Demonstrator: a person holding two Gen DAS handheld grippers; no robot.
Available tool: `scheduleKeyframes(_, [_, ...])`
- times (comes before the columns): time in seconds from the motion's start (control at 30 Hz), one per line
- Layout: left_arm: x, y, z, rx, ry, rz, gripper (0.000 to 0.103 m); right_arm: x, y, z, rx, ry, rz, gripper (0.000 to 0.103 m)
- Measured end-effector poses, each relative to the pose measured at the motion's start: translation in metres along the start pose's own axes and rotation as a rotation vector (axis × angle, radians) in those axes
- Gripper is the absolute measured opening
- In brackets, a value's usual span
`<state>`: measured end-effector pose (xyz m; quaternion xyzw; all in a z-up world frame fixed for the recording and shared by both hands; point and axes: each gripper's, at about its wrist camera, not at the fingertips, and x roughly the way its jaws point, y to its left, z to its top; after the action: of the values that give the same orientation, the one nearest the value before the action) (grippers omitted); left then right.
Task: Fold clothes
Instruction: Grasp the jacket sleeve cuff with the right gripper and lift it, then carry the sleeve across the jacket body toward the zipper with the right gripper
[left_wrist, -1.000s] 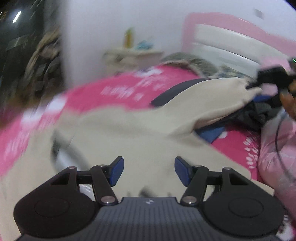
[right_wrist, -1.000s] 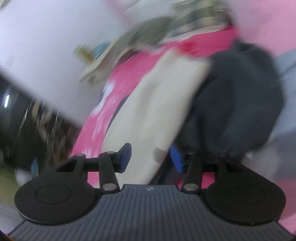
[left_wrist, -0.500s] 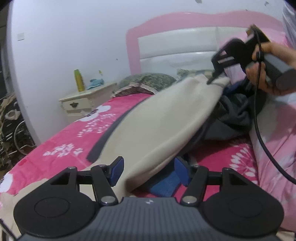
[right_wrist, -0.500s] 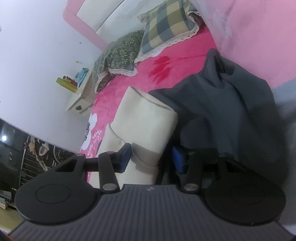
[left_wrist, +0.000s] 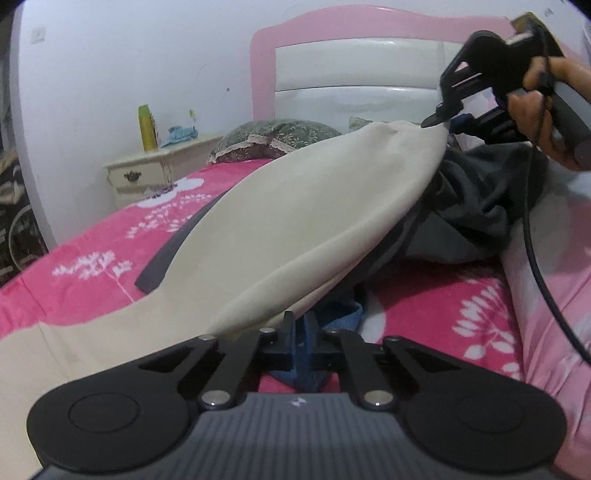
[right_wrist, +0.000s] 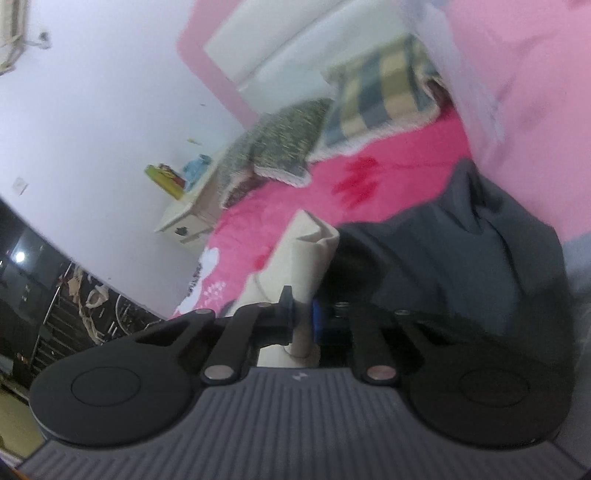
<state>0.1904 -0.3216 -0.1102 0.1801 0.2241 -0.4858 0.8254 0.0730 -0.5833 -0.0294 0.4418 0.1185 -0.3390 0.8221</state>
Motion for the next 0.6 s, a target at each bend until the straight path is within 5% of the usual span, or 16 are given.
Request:
scheduleKeyframes(0.3, [-0.031, 0.028, 0.002, -0.148, -0.012, -0.054, 0.021, -0.035, 0.053, -0.01, -0.175, -0.076, 0.169, 0.007])
scheduleKeyframes(0.43, [-0.067, 0.052, 0.005, -0.229, -0.025, -0.096, 0.037, -0.052, 0.086, -0.026, -0.255, -0.049, 0.291, 0.007])
scheduleKeyframes(0.6, [-0.12, 0.099, 0.0, -0.376, -0.024, -0.124, 0.044, -0.071, 0.125, -0.053, -0.324, 0.039, 0.462, 0.007])
